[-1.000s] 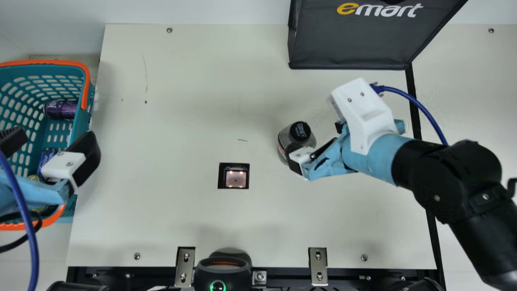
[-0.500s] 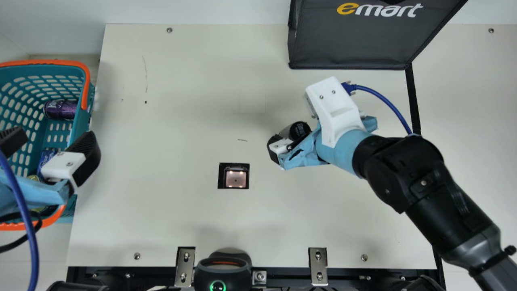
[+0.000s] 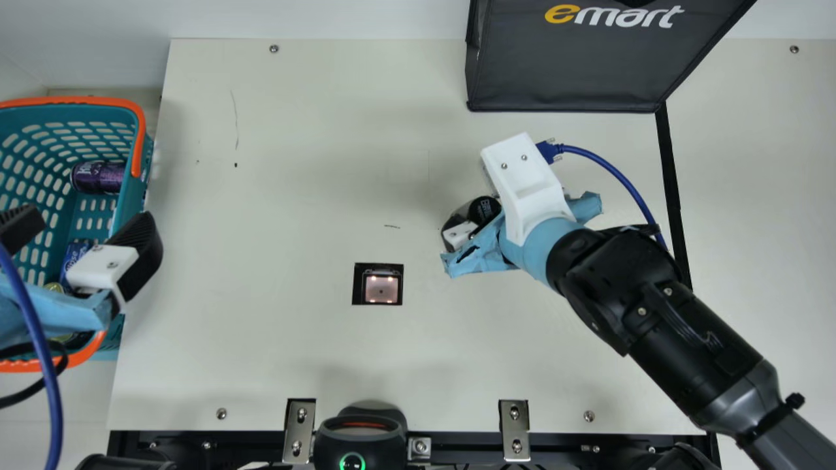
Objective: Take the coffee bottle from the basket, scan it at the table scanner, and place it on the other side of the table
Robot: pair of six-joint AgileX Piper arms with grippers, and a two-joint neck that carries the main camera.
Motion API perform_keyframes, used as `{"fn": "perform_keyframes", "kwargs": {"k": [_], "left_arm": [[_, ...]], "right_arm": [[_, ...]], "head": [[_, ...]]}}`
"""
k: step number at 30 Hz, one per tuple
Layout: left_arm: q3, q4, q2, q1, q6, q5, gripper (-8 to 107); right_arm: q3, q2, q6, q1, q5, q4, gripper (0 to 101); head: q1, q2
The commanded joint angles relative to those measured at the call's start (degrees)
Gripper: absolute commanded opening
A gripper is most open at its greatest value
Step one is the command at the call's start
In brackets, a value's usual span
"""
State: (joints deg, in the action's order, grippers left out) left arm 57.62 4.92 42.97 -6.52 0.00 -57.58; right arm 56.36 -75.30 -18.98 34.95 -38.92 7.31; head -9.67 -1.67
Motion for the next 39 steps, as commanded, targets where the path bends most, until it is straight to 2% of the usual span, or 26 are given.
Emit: {"fn": "perform_keyframes", "kwargs": {"k": [1, 5, 6, 14, 21, 29, 39], "left_arm": [[0.0, 0.0, 0.0, 0.0, 0.0, 0.0, 90], [0.0, 0.0, 0.0, 0.0, 0.0, 0.0, 90], [0.0, 0.0, 0.0, 0.0, 0.0, 0.0, 90], [0.0, 0.0, 0.0, 0.0, 0.0, 0.0, 90], [0.0, 0.0, 0.0, 0.0, 0.0, 0.0, 90], [0.0, 0.0, 0.0, 0.0, 0.0, 0.0, 90], [0.0, 0.0, 0.0, 0.0, 0.0, 0.0, 90]], "right_arm": [[0.3, 0.2, -1.9, 0.7, -0.8, 2.4, 28], [1.3, 0.9, -4.5, 1.9, -2.5, 4.9, 1], [1.7, 1.1, -4.9, 2.2, -3.0, 5.4, 0], [6.1, 3.0, -5.0, 2.7, -7.5, 5.2, 0], [9.3, 4.5, -3.8, 0.0, -10.4, 4.0, 0], [9.6, 7.1, -0.1, -10.6, -11.7, 0.4, 0], [10.2, 8.9, 8.6, -30.0, -12.6, -6.2, 0]], "head": [[1.7, 0.1], [1.7, 0.1], [1.7, 0.1], [1.7, 0.1], [1.7, -9.3], [1.7, -19.9], [1.7, -19.9]]}}
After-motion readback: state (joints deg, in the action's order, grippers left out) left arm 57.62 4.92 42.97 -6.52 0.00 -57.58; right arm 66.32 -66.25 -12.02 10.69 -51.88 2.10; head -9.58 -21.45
